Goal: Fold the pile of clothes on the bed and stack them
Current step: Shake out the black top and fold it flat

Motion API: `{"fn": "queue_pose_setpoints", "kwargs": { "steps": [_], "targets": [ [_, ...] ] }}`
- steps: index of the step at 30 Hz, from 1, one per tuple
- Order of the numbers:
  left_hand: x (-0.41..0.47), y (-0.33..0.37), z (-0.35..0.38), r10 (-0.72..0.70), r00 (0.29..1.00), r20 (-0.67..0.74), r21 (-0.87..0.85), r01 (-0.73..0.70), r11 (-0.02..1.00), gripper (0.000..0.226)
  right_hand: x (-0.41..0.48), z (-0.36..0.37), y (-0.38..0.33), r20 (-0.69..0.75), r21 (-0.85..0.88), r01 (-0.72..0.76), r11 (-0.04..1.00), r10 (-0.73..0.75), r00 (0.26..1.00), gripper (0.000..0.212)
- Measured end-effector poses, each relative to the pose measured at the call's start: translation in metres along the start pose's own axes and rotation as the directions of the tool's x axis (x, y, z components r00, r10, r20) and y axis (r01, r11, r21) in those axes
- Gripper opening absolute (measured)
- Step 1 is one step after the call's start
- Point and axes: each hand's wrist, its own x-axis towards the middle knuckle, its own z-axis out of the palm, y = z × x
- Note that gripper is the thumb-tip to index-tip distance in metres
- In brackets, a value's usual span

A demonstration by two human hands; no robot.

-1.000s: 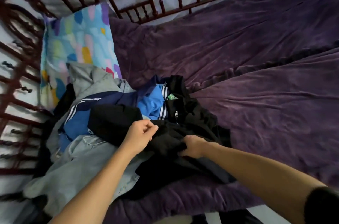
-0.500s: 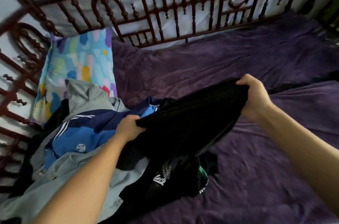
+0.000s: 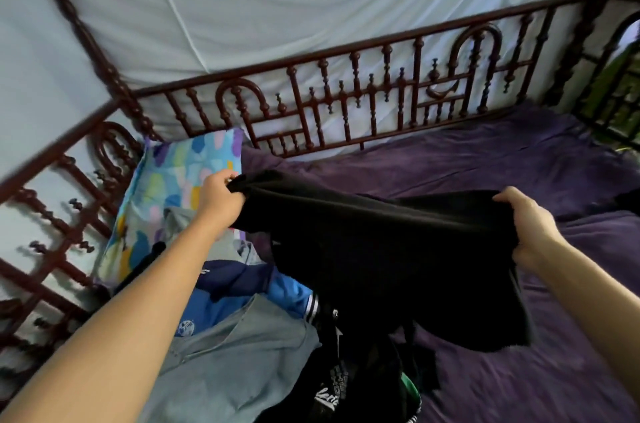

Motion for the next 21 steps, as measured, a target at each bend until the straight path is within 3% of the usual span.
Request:
{"fn": "queue_pose_setpoints", "kwargs": {
  "steps": [2, 4, 5, 6, 7, 8, 10, 12, 14, 16, 19, 21],
  "targets": [
    [-0.002, 0.029, -0.019, 0.037, 0.995, 0.097, -0.298, -0.006, 0.955, 0.037, 0.005, -0.002, 0.013, 0.034, -0.392, 0.115, 0.913, -0.111, 0.993, 0.027],
    [-0.008, 0.059, -0.036, 0.19, 0.955, 0.229, -0.42, -0.079, 0.904, 0.044, 0.009, 0.0, 0.028, 0.128, -0.797, 0.215, 0.565, -0.189, 0.974, 0.034],
    [-0.013, 0.074, -0.042, 0.263, 0.922, 0.284, -0.455, -0.112, 0.883, 0.045, 0.005, 0.004, 0.031, 0.173, -0.898, 0.23, 0.374, -0.179, 0.968, 0.026],
    [-0.018, 0.088, -0.047, 0.319, 0.889, 0.328, -0.479, -0.134, 0.867, 0.044, 0.0, 0.013, 0.032, 0.236, -0.924, 0.277, 0.262, -0.176, 0.955, 0.02],
    [-0.022, 0.102, -0.051, 0.365, 0.857, 0.365, -0.492, -0.156, 0.857, 0.041, -0.007, 0.025, 0.03, 0.315, -0.909, 0.349, 0.229, -0.173, 0.933, 0.033],
    [-0.026, 0.115, -0.054, 0.408, 0.823, 0.395, -0.494, -0.184, 0.85, 0.038, -0.012, 0.039, 0.027, 0.446, -0.84, 0.481, 0.25, -0.185, 0.875, 0.053],
    [-0.03, 0.137, -0.057, 0.486, 0.752, 0.446, -0.479, -0.258, 0.839, 0.035, -0.04, 0.077, 0.014, 0.703, -0.555, 0.717, 0.422, -0.222, 0.675, 0.083],
    [-0.031, 0.149, -0.059, 0.535, 0.701, 0.471, -0.484, -0.301, 0.821, 0.034, -0.075, 0.114, 0.007, 0.817, -0.357, 0.707, 0.611, -0.163, 0.553, 0.08],
    [-0.026, 0.149, -0.062, 0.557, 0.701, 0.447, -0.498, -0.322, 0.805, 0.034, -0.1, 0.142, 0.009, 0.823, -0.297, 0.579, 0.759, -0.105, 0.559, 0.044],
    [-0.013, 0.138, -0.068, 0.532, 0.763, 0.366, -0.499, -0.322, 0.805, 0.036, -0.114, 0.158, 0.013, 0.754, -0.186, 0.458, 0.869, -0.172, 0.634, 0.008],
    [-0.003, 0.091, -0.077, 0.342, 0.908, 0.242, -0.49, -0.189, 0.851, 0.064, -0.122, 0.164, 0.001, 0.65, 0.035, 0.299, 0.954, -0.249, 0.718, 0.01],
    [-0.019, 0.048, -0.066, 0.198, 0.922, 0.334, -0.475, -0.017, 0.88, 0.086, -0.126, 0.165, -0.014, 0.621, 0.14, 0.192, 0.971, -0.237, 0.747, 0.013]
  ]
}}
